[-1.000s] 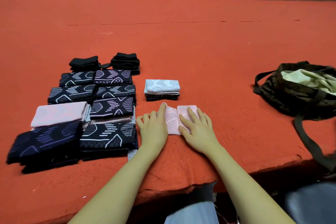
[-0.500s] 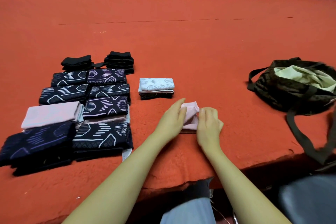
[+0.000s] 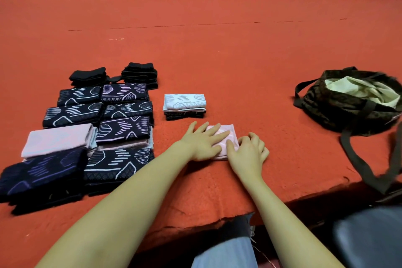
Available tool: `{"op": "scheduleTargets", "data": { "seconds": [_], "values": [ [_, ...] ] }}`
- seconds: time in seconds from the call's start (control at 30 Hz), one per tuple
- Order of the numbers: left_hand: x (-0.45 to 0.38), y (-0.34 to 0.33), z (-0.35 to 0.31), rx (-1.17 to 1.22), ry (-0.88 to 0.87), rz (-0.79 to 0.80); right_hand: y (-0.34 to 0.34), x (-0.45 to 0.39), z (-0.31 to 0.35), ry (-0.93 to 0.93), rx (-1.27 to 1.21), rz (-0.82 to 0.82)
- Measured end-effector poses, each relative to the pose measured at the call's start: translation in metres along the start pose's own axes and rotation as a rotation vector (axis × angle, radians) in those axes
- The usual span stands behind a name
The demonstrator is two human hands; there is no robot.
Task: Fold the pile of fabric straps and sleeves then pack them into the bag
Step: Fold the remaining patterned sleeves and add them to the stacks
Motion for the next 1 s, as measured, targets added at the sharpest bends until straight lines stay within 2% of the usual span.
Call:
{"op": "scheduleTargets", "data": {
  "seconds": [0.1, 0.17, 0.27, 0.37, 0.43, 0.53, 0.63, 0.7, 0.83, 1.0],
  "values": [
    [0.000, 0.003, 0.005, -0.037, 0.003, -0.007, -0.003, -0.003, -0.002, 0.005, 0.009, 0.033],
    [0.004, 0.001, 0.003, 0.045, 0.019, -0.045, -0.004, -0.004, -0.001, 0.007, -0.001, 0.060],
    [0.014, 0.001, 0.002, 0.181, 0.048, -0.206, -0.002, -0.005, 0.005, 0.040, -0.117, 0.039],
    [0.026, 0.011, 0.008, 0.117, 0.072, -0.430, 0.004, -0.001, 0.020, 0.181, -0.226, -0.024],
    [0.035, 0.017, 0.016, 0.058, 0.066, -0.494, 0.012, 0.002, 0.035, 0.315, -0.265, -0.063],
    [0.046, 0.026, 0.034, -0.017, 0.044, -0.555, 0.023, 0.001, 0.054, 0.520, -0.242, -0.102],
    [0.054, 0.028, 0.049, -0.056, 0.016, -0.639, 0.028, -0.001, 0.060, 0.637, -0.190, -0.101],
    [0.055, 0.023, 0.053, -0.041, 0.001, -0.659, 0.029, 0.000, 0.062, 0.685, -0.181, -0.090],
    [0.063, 0.017, 0.052, 0.057, 0.054, -0.844, 0.029, 0.002, 0.065, 0.748, -0.157, -0.069],
    [0.067, 0.017, 0.053, -0.035, 0.013, -0.979, 0.024, -0.001, 0.062, 0.762, -0.063, -0.014]
  ]
}}
Point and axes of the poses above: each hand's wrist, its own x-axis away from the middle knuckle, its own y-axis out of the back of the hand, z = x × y, the point moved 2 cm from there along -x, towards the middle knuckle, and after that the axes turned 9 degrees about -x, right-handed, at the moved point
